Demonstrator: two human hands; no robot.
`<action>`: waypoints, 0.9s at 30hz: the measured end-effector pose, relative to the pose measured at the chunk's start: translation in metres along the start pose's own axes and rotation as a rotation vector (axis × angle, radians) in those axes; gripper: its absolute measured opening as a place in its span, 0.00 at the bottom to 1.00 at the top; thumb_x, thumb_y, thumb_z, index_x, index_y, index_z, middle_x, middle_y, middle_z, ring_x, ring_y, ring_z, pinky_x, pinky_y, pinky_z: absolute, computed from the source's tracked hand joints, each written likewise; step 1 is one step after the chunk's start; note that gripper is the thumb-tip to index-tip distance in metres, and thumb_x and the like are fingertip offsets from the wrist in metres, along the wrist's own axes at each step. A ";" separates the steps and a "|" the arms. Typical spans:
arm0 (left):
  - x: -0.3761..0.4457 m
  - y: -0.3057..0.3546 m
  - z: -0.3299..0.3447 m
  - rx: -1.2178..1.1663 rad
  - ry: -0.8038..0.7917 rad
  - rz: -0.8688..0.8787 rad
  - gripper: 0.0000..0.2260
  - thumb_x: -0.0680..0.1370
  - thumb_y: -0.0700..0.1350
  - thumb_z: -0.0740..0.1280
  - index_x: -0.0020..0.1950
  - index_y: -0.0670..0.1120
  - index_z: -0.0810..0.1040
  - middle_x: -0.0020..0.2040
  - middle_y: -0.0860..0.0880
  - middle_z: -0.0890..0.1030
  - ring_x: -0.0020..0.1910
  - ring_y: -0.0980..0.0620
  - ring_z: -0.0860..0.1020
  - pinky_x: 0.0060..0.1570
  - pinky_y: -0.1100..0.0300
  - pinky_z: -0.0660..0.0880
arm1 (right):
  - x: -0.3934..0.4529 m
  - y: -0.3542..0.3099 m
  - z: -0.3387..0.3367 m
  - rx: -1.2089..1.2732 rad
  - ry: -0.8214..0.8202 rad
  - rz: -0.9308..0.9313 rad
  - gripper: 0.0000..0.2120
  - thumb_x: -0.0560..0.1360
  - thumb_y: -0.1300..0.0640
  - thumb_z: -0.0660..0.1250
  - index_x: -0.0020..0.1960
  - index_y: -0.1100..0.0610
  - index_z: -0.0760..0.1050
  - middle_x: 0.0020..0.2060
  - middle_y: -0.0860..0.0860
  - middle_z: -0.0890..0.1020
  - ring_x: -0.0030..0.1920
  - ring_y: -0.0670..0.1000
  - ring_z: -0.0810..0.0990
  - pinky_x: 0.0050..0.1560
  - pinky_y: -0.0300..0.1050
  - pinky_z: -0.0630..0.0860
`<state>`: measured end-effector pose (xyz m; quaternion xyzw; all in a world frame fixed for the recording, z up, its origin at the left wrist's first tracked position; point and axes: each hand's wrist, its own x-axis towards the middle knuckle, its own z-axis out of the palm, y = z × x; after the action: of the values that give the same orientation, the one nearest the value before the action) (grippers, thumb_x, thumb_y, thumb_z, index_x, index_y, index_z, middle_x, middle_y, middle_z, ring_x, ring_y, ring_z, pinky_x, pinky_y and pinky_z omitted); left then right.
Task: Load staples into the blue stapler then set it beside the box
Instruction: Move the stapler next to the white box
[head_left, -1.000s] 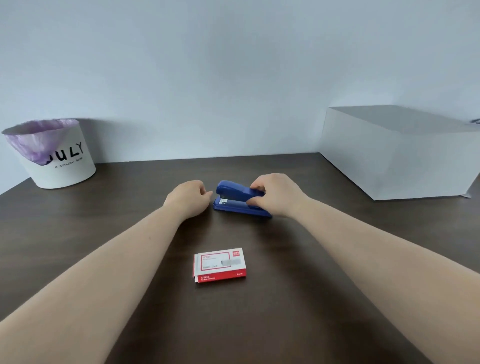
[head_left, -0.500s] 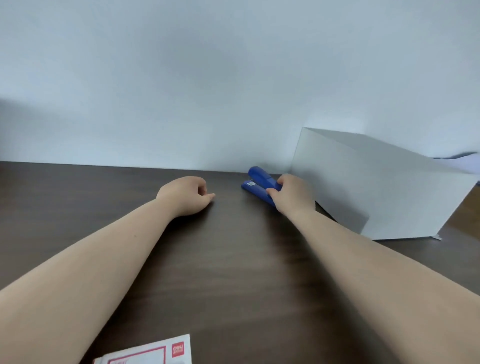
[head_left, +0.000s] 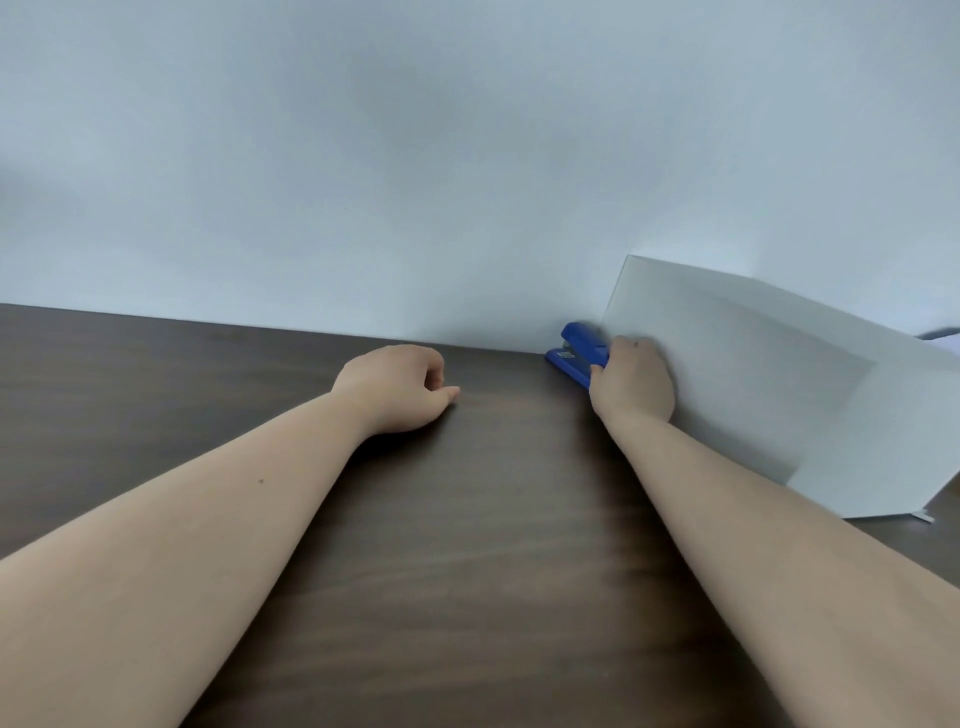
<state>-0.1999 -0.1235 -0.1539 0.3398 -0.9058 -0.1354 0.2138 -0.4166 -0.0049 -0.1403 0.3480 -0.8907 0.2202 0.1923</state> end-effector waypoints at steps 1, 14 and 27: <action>0.000 0.001 0.000 0.001 0.001 0.003 0.12 0.74 0.56 0.63 0.34 0.52 0.69 0.36 0.56 0.74 0.41 0.50 0.74 0.38 0.58 0.67 | -0.001 -0.001 0.000 -0.005 0.006 0.008 0.12 0.77 0.58 0.60 0.57 0.63 0.73 0.58 0.60 0.73 0.58 0.61 0.73 0.48 0.52 0.74; -0.006 0.001 -0.001 0.000 0.009 0.034 0.12 0.74 0.55 0.63 0.34 0.51 0.68 0.34 0.55 0.74 0.39 0.50 0.74 0.38 0.57 0.69 | -0.002 0.001 0.001 -0.084 0.029 0.063 0.10 0.77 0.62 0.61 0.57 0.63 0.72 0.57 0.60 0.71 0.52 0.61 0.76 0.39 0.49 0.70; -0.027 0.016 -0.025 -0.047 0.010 -0.006 0.13 0.74 0.53 0.64 0.32 0.51 0.68 0.31 0.54 0.73 0.36 0.49 0.73 0.35 0.58 0.67 | -0.021 0.007 -0.032 0.035 -0.021 -0.063 0.14 0.79 0.54 0.55 0.61 0.58 0.70 0.55 0.59 0.73 0.49 0.61 0.76 0.41 0.51 0.74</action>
<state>-0.1784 -0.0963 -0.1343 0.3380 -0.9004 -0.1554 0.2257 -0.4007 0.0274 -0.1264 0.3816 -0.8773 0.2260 0.1837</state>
